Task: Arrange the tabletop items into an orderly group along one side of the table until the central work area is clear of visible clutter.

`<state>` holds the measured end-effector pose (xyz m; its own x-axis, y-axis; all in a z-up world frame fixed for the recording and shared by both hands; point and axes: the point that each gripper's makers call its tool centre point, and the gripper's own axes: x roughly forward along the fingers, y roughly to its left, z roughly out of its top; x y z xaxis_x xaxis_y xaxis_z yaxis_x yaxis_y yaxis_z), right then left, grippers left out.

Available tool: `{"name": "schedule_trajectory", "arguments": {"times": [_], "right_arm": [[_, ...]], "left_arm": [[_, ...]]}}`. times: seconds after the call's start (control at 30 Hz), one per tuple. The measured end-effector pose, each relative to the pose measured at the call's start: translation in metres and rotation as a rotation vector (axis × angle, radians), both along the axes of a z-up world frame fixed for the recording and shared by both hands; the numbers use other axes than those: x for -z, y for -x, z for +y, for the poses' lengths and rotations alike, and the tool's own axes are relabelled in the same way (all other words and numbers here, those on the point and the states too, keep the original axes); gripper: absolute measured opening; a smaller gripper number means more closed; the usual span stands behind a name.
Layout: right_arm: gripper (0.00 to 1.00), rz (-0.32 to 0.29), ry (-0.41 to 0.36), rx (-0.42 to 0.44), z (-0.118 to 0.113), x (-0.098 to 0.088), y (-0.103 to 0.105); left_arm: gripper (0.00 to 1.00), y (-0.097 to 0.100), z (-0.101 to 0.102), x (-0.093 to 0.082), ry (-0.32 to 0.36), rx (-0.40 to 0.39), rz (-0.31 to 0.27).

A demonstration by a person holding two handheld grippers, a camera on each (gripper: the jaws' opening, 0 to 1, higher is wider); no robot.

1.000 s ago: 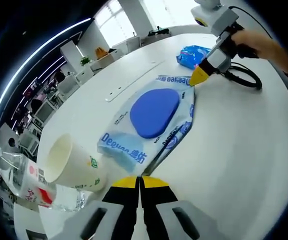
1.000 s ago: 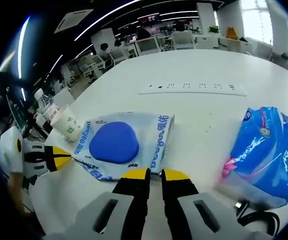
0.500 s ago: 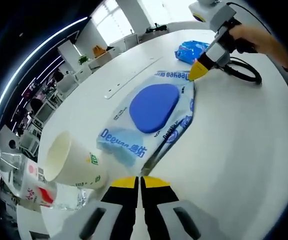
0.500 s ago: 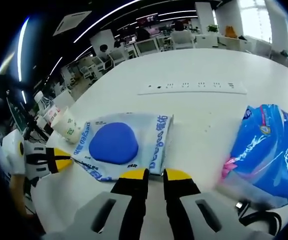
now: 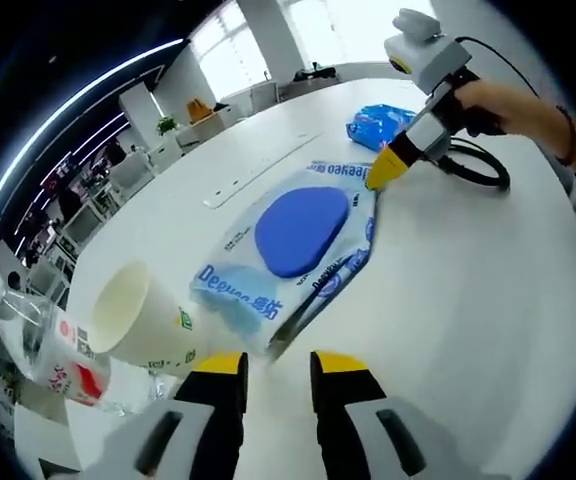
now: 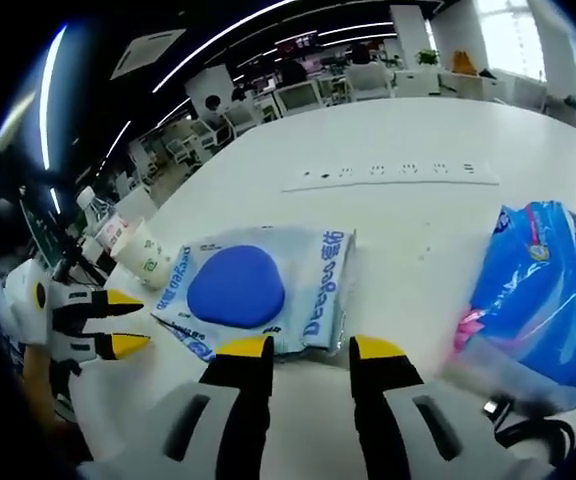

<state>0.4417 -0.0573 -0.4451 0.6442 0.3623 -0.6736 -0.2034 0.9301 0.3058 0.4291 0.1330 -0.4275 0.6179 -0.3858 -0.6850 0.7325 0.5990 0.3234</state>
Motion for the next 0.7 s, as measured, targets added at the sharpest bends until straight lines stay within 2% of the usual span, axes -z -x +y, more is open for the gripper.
{"name": "schedule_trajectory", "arguments": {"times": [0.1, 0.23, 0.3, 0.4, 0.53, 0.7], "right_arm": [[0.41, -0.021, -0.003, -0.016, 0.004, 0.000, 0.002], [0.49, -0.030, 0.008, -0.027, 0.006, -0.001, 0.002], [0.49, -0.027, 0.020, -0.036, 0.005, 0.000, 0.004], [0.52, -0.027, 0.015, -0.043, 0.007, -0.001, 0.005], [0.58, -0.039, 0.024, -0.054, 0.008, -0.002, 0.007], [0.58, -0.041, 0.029, -0.067, 0.010, -0.003, 0.008]], "left_arm": [[0.44, 0.003, -0.002, -0.004, 0.034, 0.006, 0.001], [0.87, 0.007, -0.005, -0.003, 0.066, 0.013, 0.004], [1.00, 0.010, -0.007, 0.001, 0.055, 0.026, 0.003], [1.00, 0.011, -0.006, 0.000, 0.030, 0.041, -0.023], [1.00, 0.018, -0.007, 0.001, 0.037, 0.051, -0.004], [1.00, 0.022, -0.008, -0.002, 0.030, 0.064, -0.023]]}}
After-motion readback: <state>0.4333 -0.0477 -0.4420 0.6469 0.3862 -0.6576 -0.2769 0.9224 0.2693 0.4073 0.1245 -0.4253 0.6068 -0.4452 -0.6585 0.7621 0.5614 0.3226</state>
